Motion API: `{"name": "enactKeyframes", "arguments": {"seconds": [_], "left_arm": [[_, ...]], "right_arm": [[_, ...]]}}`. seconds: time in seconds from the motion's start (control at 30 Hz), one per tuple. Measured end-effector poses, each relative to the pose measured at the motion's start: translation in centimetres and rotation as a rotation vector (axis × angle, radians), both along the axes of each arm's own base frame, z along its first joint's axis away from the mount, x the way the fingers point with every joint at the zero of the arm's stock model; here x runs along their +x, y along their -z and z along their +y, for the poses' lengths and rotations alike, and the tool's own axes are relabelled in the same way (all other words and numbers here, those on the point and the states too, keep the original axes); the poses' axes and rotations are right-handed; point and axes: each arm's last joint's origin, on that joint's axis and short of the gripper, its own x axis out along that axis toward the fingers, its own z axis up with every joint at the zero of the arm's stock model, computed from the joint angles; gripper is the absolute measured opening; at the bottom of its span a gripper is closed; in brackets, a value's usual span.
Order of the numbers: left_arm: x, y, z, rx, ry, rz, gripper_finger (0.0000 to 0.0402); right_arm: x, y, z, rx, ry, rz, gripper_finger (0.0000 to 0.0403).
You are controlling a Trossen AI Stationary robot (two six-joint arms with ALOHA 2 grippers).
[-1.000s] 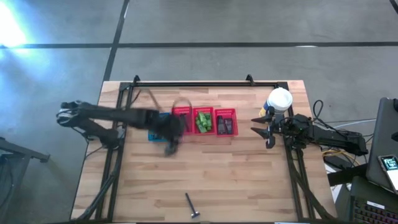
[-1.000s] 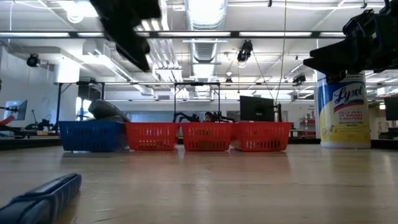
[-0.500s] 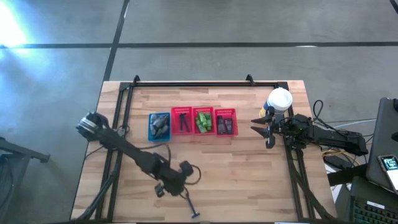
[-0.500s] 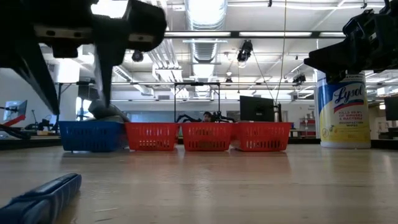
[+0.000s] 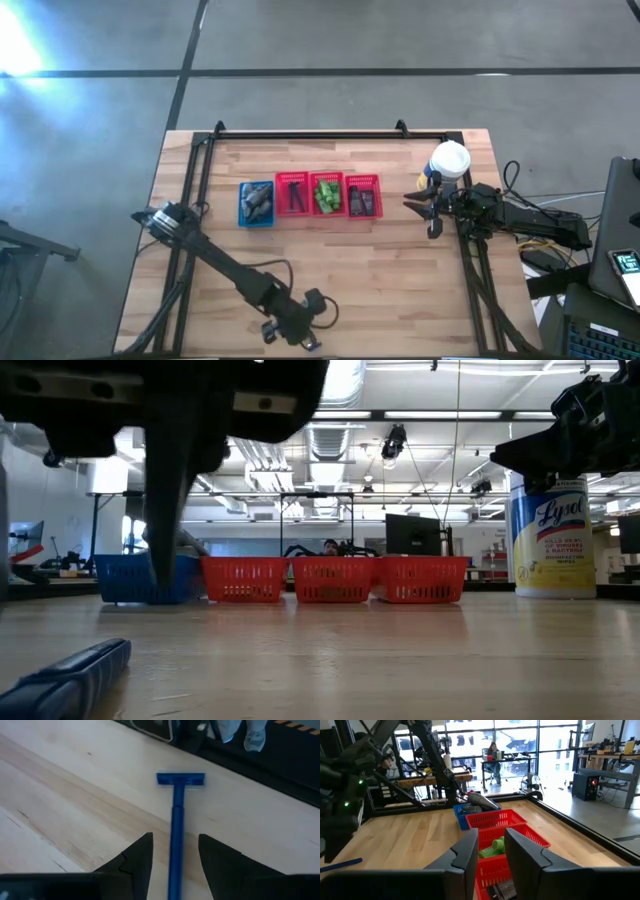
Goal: Pick & Place Travel size toiletries
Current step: Put the blue razor into the left red bin
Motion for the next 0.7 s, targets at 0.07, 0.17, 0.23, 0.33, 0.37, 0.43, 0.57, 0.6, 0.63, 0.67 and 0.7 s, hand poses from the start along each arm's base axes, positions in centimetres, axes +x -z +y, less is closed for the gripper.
{"name": "enactKeyframes", "arguments": {"seconds": [0.07, 0.17, 0.23, 0.33, 0.37, 0.43, 0.57, 0.6, 0.63, 0.67, 0.7], "left_arm": [[0.4, 0.4, -0.2, 0.006, -0.001, 0.009, 0.0163], [0.6, 1.7, -0.4, 0.025, 0.000, 0.040, 0.0163], [0.8, 2.2, -0.4, 0.035, 0.004, 0.055, 0.0161], [0.7, 2.6, -0.4, 0.052, 0.005, 0.087, 0.0144], [0.7, 2.6, -0.4, 0.053, 0.003, 0.095, 0.0133], [0.6, 2.6, -0.4, 0.052, 0.000, 0.106, 0.0103], [0.6, 2.1, -0.2, 0.043, -0.048, 0.126, 0.0031], [0.7, 2.0, 0.0, 0.042, -0.077, 0.134, 0.0027], [0.7, 1.8, 0.3, 0.044, -0.109, 0.147, 0.0027], [0.7, 1.7, 0.7, 0.047, -0.148, 0.161, 0.0027], [0.7, 1.4, 1.1, 0.047, -0.198, 0.173, 0.0027]], "right_arm": [[0.0, 0.0, 0.0, 0.000, 0.000, 0.000, 0.0084], [0.0, 0.0, 0.0, 0.000, 0.000, 0.000, 0.0072], [0.0, 0.0, 0.0, 0.000, 0.000, 0.000, 0.0065], [0.0, 0.0, 0.0, 0.000, 0.000, 0.000, 0.0055], [0.0, 0.0, 0.0, 0.000, 0.000, 0.000, 0.0052], [0.0, 0.0, 0.0, 0.000, 0.000, 0.000, 0.0047], [0.0, 0.0, 0.0, 0.000, 0.000, 0.000, 0.0041], [0.0, 0.0, 0.0, 0.000, 0.000, 0.000, 0.0039], [0.0, 0.0, 0.0, 0.000, 0.000, 0.001, 0.0038], [0.0, 0.0, 0.0, 0.000, 0.000, 0.001, 0.0038], [0.0, 0.0, 0.0, 0.000, 0.000, 0.001, 0.0039]]}}
